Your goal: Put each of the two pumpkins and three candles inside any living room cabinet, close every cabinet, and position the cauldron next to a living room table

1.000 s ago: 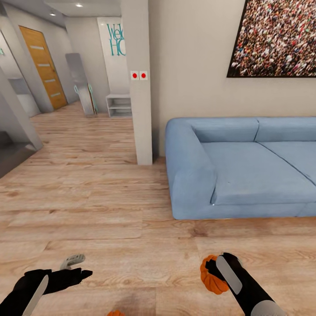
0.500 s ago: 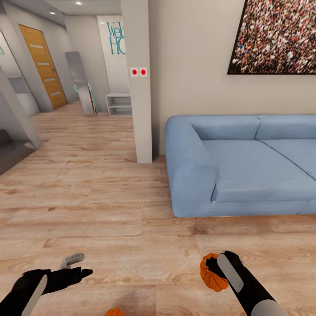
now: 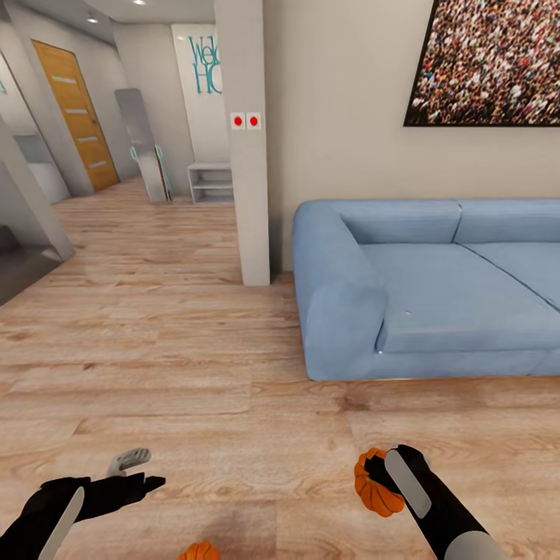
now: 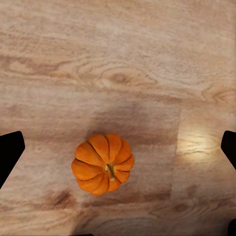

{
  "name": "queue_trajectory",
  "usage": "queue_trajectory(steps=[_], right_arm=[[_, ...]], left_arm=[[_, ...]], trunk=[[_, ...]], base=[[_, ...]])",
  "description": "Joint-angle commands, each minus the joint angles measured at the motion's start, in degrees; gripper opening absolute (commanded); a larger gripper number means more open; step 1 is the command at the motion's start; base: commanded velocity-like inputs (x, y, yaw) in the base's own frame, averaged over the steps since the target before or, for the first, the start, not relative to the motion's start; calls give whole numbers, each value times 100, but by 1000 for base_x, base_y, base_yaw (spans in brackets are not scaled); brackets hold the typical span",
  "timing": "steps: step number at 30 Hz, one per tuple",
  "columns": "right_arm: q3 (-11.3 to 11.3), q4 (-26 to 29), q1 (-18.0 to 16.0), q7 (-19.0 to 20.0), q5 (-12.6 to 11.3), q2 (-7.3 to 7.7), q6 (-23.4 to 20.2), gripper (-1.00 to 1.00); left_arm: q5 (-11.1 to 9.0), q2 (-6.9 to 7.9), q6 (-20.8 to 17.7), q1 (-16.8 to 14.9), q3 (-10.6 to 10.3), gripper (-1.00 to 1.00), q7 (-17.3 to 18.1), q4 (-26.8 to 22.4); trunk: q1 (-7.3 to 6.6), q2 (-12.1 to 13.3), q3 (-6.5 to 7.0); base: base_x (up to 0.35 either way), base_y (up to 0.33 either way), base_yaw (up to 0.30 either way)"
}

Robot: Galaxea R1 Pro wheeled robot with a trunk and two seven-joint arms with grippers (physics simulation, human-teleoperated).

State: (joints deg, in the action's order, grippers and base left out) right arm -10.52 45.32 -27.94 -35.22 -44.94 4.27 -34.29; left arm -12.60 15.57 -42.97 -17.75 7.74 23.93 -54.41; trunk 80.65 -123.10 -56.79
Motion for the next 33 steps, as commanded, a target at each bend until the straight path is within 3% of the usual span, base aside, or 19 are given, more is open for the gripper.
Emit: queue_trajectory(steps=[1,4,8,13,16,19,33], right_arm=[[-1,-5,-1,1,3,-4,10,-100],[-6,-5,-1,-4,11,-141,10,-100],[-25,-6,-1,-41,62,-376,10,-100],[-29,-6,-1,-54,80,-445,10,-100],[-34,-6,-1,-51,81,-451,10,-100],[-37,-6,-1,-48,82,-452,10,-100],[-26,-1,-1,21,39,-453,6,-100]], left_arm=[[-3,8,-7,0,3,100,11,0],[-2,74,-29,0,7,100,137,0],[2,340,-48,0,8,100,543,0],[3,635,-73,0,8,100,991,0],[3,731,-90,0,8,100,1144,0],[-7,750,-115,0,8,100,1229,0],[-15,568,-107,0,-9,100,1268,1]], trunk=[[22,-42,-18],[88,-162,-72],[176,-322,-144],[286,-523,-234],[352,-643,-288],[418,-764,-341],[725,-1325,-593]], base=[[0,0,0],[0,0,0],[0,0,0],[0,0,0],[0,0,0],[0,0,0],[0,0,0]])
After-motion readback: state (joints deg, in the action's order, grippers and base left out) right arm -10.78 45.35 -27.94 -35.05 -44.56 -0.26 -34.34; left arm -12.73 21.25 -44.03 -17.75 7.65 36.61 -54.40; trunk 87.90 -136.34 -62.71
